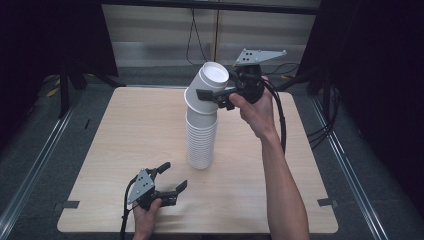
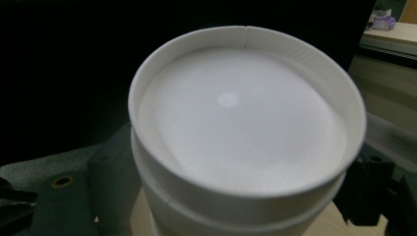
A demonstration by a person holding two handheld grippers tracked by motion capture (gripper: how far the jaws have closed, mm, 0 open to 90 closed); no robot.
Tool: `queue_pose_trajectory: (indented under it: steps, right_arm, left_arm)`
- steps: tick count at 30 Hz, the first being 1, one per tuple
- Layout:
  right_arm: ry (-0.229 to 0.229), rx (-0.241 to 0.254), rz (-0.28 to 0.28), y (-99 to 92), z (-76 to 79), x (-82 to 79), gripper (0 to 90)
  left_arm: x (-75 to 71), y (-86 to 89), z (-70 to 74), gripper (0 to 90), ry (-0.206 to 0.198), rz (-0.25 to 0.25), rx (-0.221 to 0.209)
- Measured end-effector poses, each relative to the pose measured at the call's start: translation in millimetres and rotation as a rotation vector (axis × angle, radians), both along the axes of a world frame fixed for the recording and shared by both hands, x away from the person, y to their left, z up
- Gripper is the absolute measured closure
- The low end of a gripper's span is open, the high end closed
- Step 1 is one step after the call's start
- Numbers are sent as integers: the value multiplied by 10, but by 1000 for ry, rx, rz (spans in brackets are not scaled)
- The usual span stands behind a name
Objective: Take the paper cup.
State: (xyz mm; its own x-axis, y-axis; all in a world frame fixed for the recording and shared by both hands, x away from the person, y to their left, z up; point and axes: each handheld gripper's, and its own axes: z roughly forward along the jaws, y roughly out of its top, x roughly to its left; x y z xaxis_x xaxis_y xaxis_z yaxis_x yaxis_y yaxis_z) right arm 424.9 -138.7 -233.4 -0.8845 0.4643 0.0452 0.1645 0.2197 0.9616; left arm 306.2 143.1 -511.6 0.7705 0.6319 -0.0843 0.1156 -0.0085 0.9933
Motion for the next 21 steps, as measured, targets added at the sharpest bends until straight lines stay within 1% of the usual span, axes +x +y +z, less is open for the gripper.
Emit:
queue_pose_trajectory:
  steps: [5,6,12,15,21]
  right_arm:
    - [-14,43,-4,-57,8,-35,199]
    - [-19,62,-4,-72,8,-42,199]
    - [-13,118,-1,-162,11,-60,199]
    - [-11,148,-4,-207,13,-79,199]
    - [-18,162,-25,-300,9,-138,200]
  left_arm:
    - [1,4,1,158,4,2,1]
    - [0,2,0,158,4,3,-1]
    - [1,7,2,158,-9,1,15]
    - [-2,0,1,158,-5,2,12]
    - [-2,0,1,158,-5,3,12]
